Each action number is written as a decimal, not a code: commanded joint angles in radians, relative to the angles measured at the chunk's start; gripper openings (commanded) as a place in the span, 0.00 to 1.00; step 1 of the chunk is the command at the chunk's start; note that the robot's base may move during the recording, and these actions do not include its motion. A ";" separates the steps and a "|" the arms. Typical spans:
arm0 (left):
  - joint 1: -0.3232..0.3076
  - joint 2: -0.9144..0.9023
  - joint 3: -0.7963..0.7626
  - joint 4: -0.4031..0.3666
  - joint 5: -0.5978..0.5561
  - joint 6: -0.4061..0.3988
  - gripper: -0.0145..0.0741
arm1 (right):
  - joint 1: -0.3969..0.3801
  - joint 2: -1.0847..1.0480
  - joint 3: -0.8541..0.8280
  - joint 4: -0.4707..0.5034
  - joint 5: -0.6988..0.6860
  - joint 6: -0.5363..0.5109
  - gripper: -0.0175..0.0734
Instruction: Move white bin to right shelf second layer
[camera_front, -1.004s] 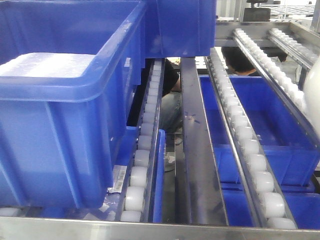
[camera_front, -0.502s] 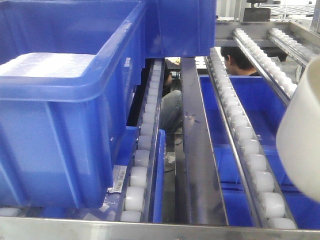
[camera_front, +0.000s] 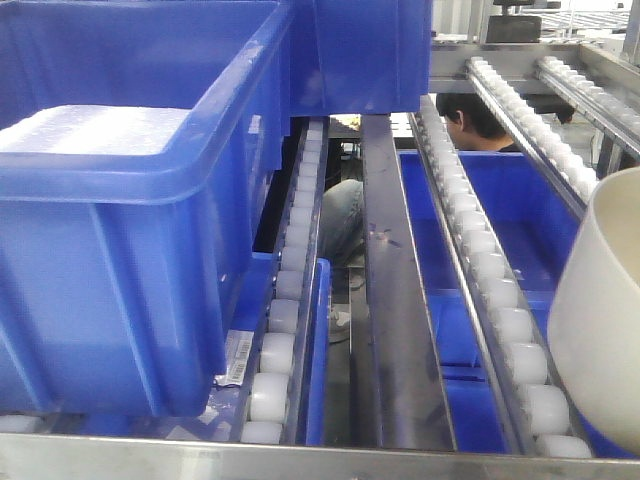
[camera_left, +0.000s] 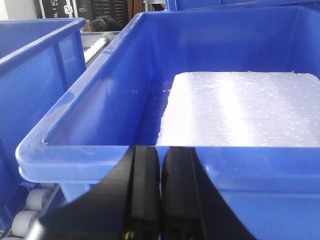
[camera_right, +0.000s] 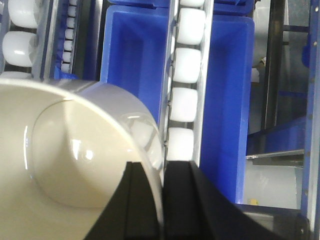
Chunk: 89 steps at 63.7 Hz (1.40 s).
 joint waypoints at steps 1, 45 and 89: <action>0.000 -0.016 0.037 -0.006 -0.084 -0.003 0.26 | -0.005 -0.011 -0.027 0.000 -0.046 -0.002 0.26; 0.000 -0.016 0.037 -0.006 -0.084 -0.003 0.26 | -0.005 -0.013 -0.048 0.029 0.073 -0.002 0.56; 0.000 -0.016 0.037 -0.006 -0.084 -0.003 0.26 | -0.005 -0.155 -0.298 0.046 0.428 -0.002 0.49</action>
